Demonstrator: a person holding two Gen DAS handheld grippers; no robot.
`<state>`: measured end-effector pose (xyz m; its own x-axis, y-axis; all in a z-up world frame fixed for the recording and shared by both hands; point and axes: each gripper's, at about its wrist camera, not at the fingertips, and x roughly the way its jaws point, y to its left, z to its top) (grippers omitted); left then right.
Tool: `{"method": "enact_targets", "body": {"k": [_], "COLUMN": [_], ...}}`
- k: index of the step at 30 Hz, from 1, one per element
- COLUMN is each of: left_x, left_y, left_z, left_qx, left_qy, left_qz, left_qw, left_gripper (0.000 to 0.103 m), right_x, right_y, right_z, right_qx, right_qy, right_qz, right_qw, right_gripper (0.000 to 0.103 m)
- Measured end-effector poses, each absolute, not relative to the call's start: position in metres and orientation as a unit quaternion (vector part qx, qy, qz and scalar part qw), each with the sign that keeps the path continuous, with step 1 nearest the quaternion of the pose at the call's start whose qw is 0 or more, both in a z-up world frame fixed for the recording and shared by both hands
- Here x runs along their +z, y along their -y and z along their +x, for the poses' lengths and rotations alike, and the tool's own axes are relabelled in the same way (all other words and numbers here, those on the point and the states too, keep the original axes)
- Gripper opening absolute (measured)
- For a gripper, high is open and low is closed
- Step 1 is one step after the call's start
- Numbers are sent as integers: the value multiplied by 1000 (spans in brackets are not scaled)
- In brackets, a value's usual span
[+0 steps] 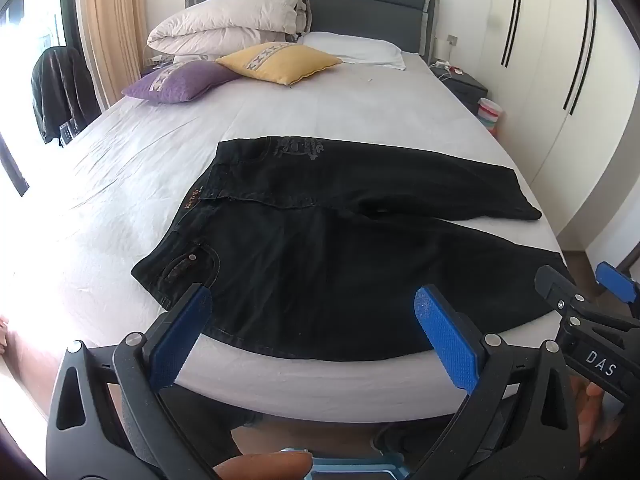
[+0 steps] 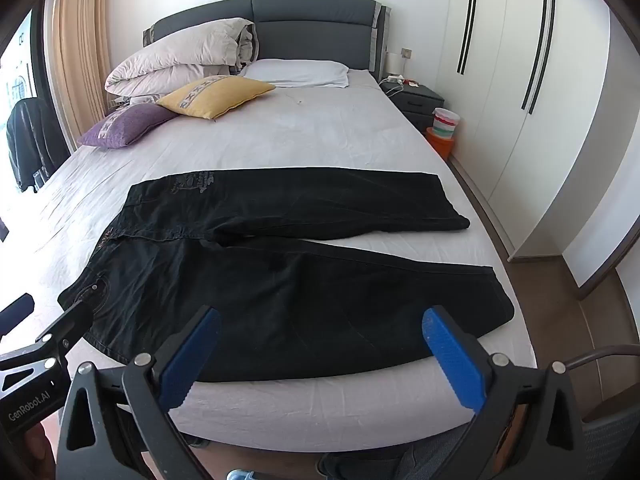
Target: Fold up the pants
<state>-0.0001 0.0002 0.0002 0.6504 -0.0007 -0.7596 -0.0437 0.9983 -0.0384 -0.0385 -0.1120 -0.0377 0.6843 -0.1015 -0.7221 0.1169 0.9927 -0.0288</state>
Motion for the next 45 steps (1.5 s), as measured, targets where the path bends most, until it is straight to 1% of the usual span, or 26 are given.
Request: {"method": "enact_targets", "body": {"k": [34,45], "left_x": [-2,-4], "left_y": [0,-5], "left_z": [1,3], "left_qx": [14,14], "left_qy": [-423,-428], "left_qz": [-24,-27], "left_qw": [906,903], "left_gripper": [103,103], "right_x": [-34,-41], "right_y": [112,113], "right_z": [-37,-33], "right_qx": [-62,-57], "right_qy": [-396,-400], "right_qz": [5,2], "right_qw": [916,915], "right_gripper": [103,103]}}
